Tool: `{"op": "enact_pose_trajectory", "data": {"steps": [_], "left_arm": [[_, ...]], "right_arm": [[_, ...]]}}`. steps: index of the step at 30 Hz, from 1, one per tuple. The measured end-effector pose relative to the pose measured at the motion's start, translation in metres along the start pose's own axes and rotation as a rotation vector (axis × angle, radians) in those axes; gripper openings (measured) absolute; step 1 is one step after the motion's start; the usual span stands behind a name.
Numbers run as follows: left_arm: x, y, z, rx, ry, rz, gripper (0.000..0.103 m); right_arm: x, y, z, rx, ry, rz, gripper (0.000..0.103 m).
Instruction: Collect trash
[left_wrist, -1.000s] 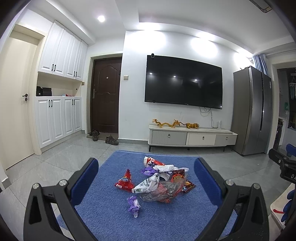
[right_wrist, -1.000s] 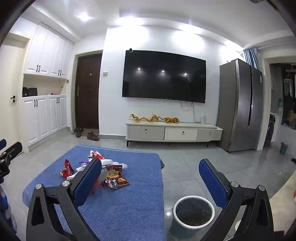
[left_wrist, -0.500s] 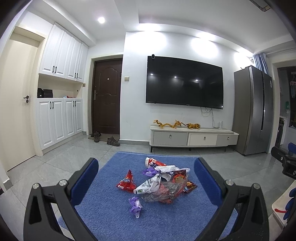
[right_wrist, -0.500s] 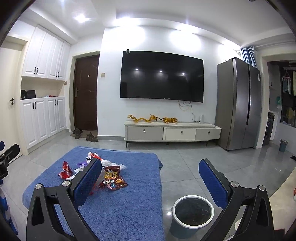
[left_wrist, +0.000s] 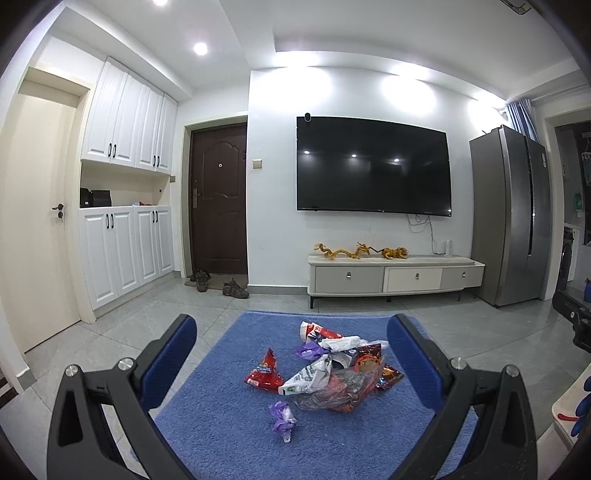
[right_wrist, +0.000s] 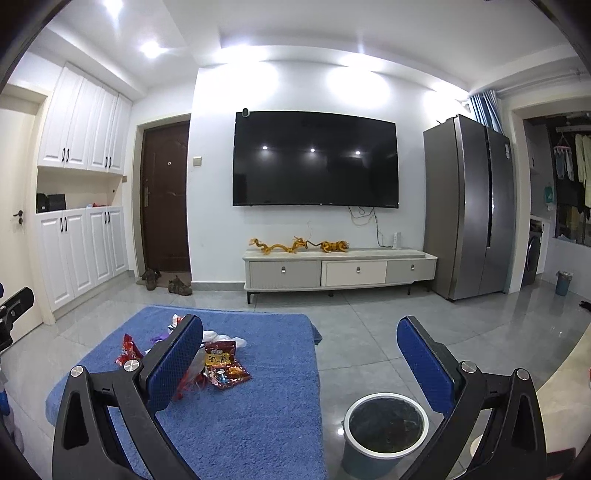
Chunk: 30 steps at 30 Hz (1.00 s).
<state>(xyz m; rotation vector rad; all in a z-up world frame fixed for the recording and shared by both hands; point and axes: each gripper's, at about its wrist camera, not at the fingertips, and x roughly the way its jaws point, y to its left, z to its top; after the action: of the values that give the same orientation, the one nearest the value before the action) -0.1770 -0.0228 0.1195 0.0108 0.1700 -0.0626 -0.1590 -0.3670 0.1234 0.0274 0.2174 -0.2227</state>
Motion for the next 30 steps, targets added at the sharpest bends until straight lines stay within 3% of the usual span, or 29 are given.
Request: {"op": "enact_pose_trajectory", "data": {"steps": [17,26,30], "left_arm": [[0.000,0.002,0.001,-0.008,-0.020,0.026,0.103],[0.019,0.000,-0.001,0.007,0.015,0.015,0.103],[0.035,0.001,-0.002,0.021,0.043,0.012,0.103]], "right_arm": [[0.001,-0.008,-0.003,0.059,-0.046,0.048,0.103],[0.014,-0.008,-0.013,0.086,-0.027,0.089,0.103],[0.016,-0.005,-0.014,0.059,-0.034,0.068,0.103]]}}
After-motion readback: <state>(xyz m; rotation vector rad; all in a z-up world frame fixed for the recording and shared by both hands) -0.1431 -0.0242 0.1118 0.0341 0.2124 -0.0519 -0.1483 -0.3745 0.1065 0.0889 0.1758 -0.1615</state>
